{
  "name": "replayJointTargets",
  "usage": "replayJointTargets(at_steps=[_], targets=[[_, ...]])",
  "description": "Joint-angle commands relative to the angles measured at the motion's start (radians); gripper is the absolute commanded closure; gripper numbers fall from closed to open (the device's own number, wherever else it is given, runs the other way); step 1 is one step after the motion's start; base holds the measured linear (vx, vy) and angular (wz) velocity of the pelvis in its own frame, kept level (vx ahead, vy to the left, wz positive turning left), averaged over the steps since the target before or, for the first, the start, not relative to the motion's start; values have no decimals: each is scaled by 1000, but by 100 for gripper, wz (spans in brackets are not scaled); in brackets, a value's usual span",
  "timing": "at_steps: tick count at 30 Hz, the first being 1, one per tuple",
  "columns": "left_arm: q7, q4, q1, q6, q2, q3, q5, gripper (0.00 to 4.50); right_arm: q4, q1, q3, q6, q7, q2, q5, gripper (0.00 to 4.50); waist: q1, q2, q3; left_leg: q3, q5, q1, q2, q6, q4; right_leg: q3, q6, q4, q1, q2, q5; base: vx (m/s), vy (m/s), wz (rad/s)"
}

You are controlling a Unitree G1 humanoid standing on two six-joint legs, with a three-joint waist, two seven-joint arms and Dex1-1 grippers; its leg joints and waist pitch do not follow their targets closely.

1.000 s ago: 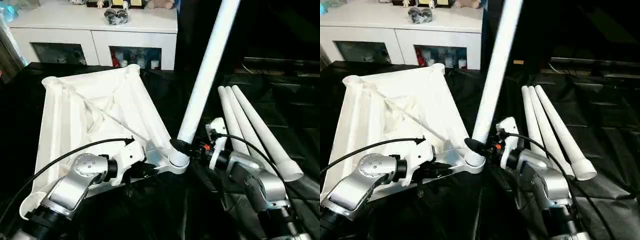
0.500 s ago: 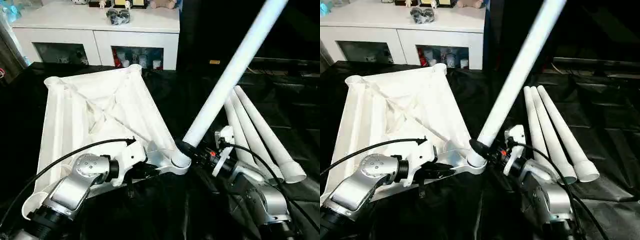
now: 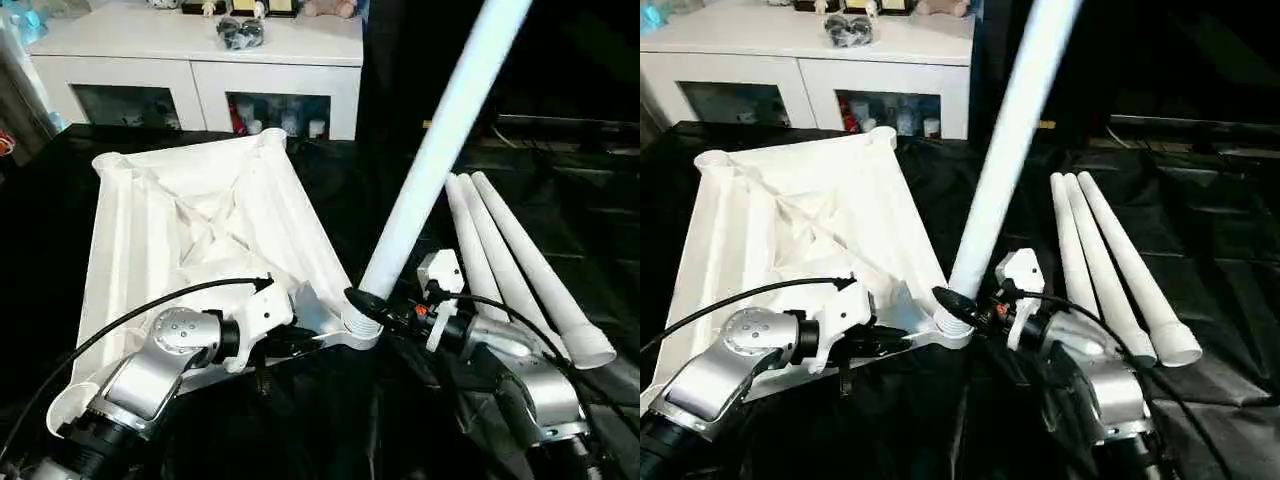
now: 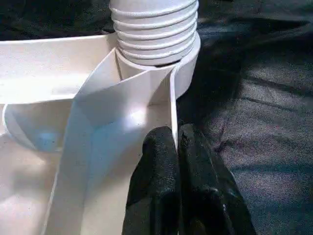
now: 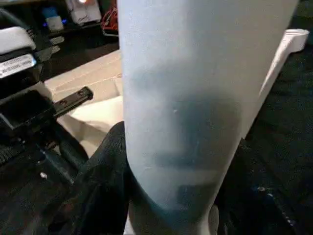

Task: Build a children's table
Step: Insert table leg to table base

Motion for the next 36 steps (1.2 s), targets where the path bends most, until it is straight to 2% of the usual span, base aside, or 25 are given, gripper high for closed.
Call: replayJointTargets(at_steps=[1, 10, 11, 16, 17, 21, 22, 26, 27, 31, 33, 36], targets=[[12, 36, -8, -18, -3, 6, 2, 450, 38, 14, 33, 21, 47, -29, -38, 262, -6, -13, -41, -14, -145, 10, 51, 23, -83, 38, -199, -83, 27, -69, -125, 0, 0, 0], [0, 57, -18, -38, -4, 1, 12, 450, 56, -25, 94, 12, 140, -66, -56, 262, -4, -17, -41, -13, -139, 9, 51, 34, -82, 38, -198, -84, 27, -70, -138, 0, 0, 0], [0, 58, -18, -40, -4, 1, 12, 450, 54, -26, 99, 17, 150, -68, -54, 262, -3, -20, -42, -13, -138, 9, 52, 36, -81, 38, -198, -84, 28, -70, -139, 0, 0, 0], [-10, 56, -22, -47, -3, -4, 13, 450, 59, -28, 111, 21, 178, -71, -52, 262, 0, -18, -42, -12, -130, 9, 51, 39, -80, 37, -198, -83, 27, -70, -129, 0, 0, 0], [-15, 51, -23, -47, -3, -5, 13, 450, 64, -31, 114, 23, 187, -71, -48, 262, 1, -15, -40, -13, -131, 9, 51, 39, -81, 38, -199, -83, 25, -70, -130, 0, 0, 0], [-37, 32, -20, -50, 1, -10, 7, 450, 77, -39, 132, 17, 218, -72, -50, 262, 1, -17, -41, -13, -138, 9, 52, 39, -81, 37, -203, -83, 26, -70, -131, 0, 0, 0], [-53, 22, -18, -54, 6, -15, 5, 450, 79, -42, 142, 14, 235, -75, -53, 262, 0, -15, -31, -13, -145, 7, 52, 40, -84, 38, -202, -86, 20, -69, -137, 0, 0, 0], [-85, 5, -16, -60, 17, -23, -1, 450, 76, -45, 157, 15, 270, -86, -51, 262, -2, -17, -28, -15, -182, 11, 54, 31, -90, 39, -197, -89, 20, -69, -178, 0, 0, 0], [-95, 1, -16, -62, 21, -25, -3, 450, 77, -46, 161, 13, 279, -88, -53, 262, -4, -21, -22, -15, -191, 10, 54, 32, -92, 39, -195, -90, 18, -68, -186, 0, 0, 0], [-109, 3, -27, -62, 32, -25, 3, 450, 84, -54, 174, 7, 311, -94, -59, 262, -6, -21, -19, -16, -200, 13, 56, 27, -95, 40, -200, -91, 16, -69, -180, 0, 0, 0], [-102, 14, -38, -61, 34, -19, 14, 450, 93, -60, 181, -2, 321, -90, -66, 262, -7, -27, -17, -14, -205, 14, 56, 27, -96, 41, -203, -92, 16, -69, -174, 0, 0, 0], [-83, 21, -45, -60, 30, -13, 25, 450, 99, -62, 179, -5, 322, -83, -68, 262, -7, -28, -14, -15, -213, 14, 57, 25, -98, 42, -204, -95, 15, -71, -200, 0, 0, 0]])
